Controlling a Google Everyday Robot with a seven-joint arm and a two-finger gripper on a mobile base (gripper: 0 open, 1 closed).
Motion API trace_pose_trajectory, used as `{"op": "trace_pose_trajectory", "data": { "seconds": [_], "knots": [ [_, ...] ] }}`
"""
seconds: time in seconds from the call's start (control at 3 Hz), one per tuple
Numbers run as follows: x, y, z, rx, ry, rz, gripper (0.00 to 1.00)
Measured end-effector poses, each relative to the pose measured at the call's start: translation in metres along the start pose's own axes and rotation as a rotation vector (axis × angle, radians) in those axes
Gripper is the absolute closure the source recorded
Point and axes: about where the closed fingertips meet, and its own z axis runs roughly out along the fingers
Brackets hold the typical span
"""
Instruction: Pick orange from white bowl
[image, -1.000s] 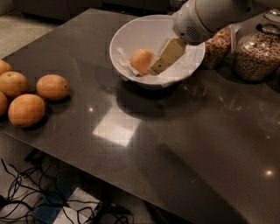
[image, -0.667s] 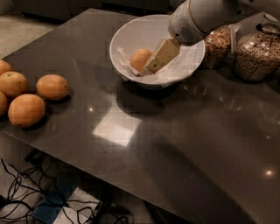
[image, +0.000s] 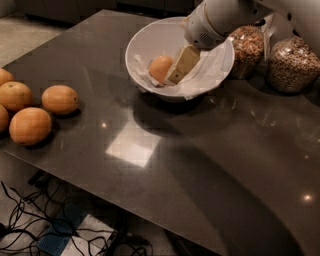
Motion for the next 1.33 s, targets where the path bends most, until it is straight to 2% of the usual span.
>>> {"op": "trace_pose_trajectory", "data": {
  "seconds": [0.33,0.67,1.33],
  "knots": [
    [0.008,-0.009,0.007,-0.032,0.0,-0.049,0.07],
    [0.014,-0.017,0.011,-0.042,0.001,-0.076,0.14],
    [0.032,-0.026,0.027,-0.039,0.042,-0.078,0.17]
  ]
}}
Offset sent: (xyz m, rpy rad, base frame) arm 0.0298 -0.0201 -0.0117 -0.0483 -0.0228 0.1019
